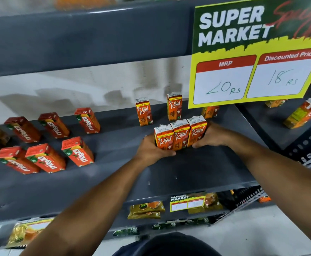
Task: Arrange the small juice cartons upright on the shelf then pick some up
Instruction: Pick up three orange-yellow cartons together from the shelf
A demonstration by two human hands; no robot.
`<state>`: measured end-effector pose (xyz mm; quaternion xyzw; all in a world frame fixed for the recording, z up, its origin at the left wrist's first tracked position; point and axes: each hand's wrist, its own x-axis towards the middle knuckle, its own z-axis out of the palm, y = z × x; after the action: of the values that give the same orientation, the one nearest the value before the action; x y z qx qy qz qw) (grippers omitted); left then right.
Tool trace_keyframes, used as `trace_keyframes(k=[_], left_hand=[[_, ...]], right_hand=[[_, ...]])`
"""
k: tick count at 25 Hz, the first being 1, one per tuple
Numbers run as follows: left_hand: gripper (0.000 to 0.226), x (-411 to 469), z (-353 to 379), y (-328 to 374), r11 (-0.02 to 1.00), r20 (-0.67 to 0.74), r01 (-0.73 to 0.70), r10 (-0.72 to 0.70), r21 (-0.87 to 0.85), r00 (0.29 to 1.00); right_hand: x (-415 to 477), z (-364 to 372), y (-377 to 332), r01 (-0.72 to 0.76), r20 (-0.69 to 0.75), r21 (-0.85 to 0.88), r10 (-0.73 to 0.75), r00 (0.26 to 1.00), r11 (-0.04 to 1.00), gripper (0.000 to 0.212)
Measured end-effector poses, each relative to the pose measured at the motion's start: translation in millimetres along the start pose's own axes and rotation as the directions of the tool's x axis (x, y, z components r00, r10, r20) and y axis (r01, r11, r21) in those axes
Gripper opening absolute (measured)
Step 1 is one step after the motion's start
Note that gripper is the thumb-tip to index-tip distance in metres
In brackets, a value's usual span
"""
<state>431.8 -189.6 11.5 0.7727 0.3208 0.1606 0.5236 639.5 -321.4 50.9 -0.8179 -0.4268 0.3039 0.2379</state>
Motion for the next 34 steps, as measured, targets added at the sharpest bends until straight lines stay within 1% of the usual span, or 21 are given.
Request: trace_keyframes(k=[2, 5, 6, 7, 10, 15, 19, 21, 24, 27, 31, 34], left_hand=[[0.068, 1, 6, 2, 1.000, -0.005, 0.009, -0.009, 0.005, 1.000], [0.065, 0, 6, 10, 0.999, -0.002, 0.002, -0.002, 0.044, 1.000], [0.065, 0, 6, 10, 0.999, -0.008, -0.005, 0.005, 0.052, 1.000], [0.066, 0, 6, 11, 0.999, -0.014, -0.009, 0.010, 0.051, 1.000], [0.063, -1, 4, 8, 0.998, -0.018, -0.013, 0.014, 0.060, 1.000], [0.062, -15, 5, 7, 0.999, 0.076, -0.004, 0.001, 0.032, 0.997], [0.064, -43, 14, 6, 0.998, 0.102, -0.004, -0.003, 0.069, 0.995], [0.064, -57, 20, 7, 0.997, 0.105, 0.002, -0.010, 0.076, 0.994], [0.056, -75, 27, 12, 0.998, 0.099, 0.024, -0.030, 0.063, 0.995], [0.053, -91, 34, 14, 0.998, 0.077, 0.025, -0.029, 0.053, 0.997], [0.054, -99, 38, 14, 0.996, 0.040, 0.058, -0.061, 0.072, 0.997], [0.056, -100, 38, 15, 0.993, 0.039, 0.081, -0.084, 0.082, 0.996]], right_hand=[[-4, 4, 4, -0.044, -0.038, 0.040, 0.045, 0.998, 0.998, 0.086], [-4, 15, 10, -0.115, -0.146, 0.067, 0.124, 0.981, 0.991, 0.121], [-3, 19, 12, -0.104, -0.164, 0.080, 0.116, 0.980, 0.991, 0.124], [-1, 22, 15, -0.078, -0.177, 0.107, 0.096, 0.980, 0.991, 0.120], [-13, 27, 10, -0.010, -0.164, 0.236, 0.050, 0.985, 0.972, 0.093], [-39, 37, 12, 0.041, -0.133, 0.285, -0.003, 0.991, 0.958, 0.084], [-69, 41, 20, 0.077, -0.105, 0.258, -0.052, 0.993, 0.963, 0.075], [-84, 42, 22, 0.072, -0.109, 0.234, -0.047, 0.993, 0.969, 0.071], [-99, 47, 29, 0.043, -0.117, 0.206, -0.019, 0.993, 0.978, 0.061], [-108, 53, 34, 0.033, -0.116, 0.180, -0.012, 0.993, 0.983, 0.053], [-112, 54, 36, 0.041, -0.101, 0.152, -0.025, 0.995, 0.988, 0.052], [-108, 54, 38, 0.044, -0.091, 0.141, -0.032, 0.995, 0.989, 0.054]])
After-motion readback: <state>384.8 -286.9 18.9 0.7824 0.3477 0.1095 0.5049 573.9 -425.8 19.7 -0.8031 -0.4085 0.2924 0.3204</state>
